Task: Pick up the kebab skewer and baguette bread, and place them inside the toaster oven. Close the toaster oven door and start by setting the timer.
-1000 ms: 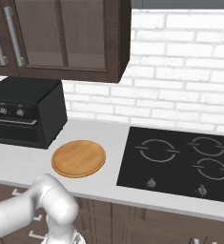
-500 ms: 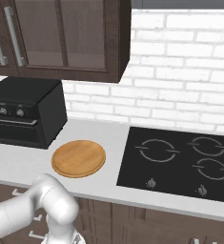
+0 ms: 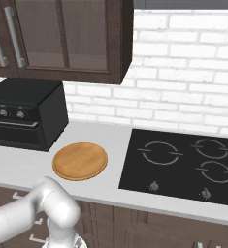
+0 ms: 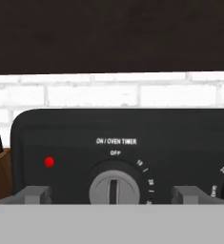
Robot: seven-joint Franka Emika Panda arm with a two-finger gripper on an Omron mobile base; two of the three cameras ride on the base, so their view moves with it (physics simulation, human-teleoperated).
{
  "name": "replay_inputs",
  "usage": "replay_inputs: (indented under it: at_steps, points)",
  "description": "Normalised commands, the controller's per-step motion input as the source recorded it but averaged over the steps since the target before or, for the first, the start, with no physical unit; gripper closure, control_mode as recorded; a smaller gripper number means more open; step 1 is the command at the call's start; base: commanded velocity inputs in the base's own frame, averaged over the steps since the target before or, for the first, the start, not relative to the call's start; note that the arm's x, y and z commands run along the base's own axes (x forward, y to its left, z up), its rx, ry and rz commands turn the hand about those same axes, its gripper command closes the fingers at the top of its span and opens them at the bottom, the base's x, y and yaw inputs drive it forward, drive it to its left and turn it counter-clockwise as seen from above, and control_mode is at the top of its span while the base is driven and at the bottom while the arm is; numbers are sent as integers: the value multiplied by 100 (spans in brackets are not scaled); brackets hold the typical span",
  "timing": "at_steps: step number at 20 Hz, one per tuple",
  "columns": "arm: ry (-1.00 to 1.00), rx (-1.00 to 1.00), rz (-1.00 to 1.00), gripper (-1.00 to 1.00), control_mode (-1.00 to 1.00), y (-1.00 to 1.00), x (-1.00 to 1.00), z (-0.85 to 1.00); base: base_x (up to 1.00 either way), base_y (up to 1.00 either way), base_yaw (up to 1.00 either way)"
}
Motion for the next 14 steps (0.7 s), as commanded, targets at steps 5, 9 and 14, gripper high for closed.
replay_inputs:
  at_steps: [5,9,14]
  points:
    - [0,0,0,-100,-100,0,8,0,0,0,0]
    - [0,0,0,-100,-100,0,-1,0,0,0,0]
    - [0,0,0,-100,-100,0,-2,0,0,0,0]
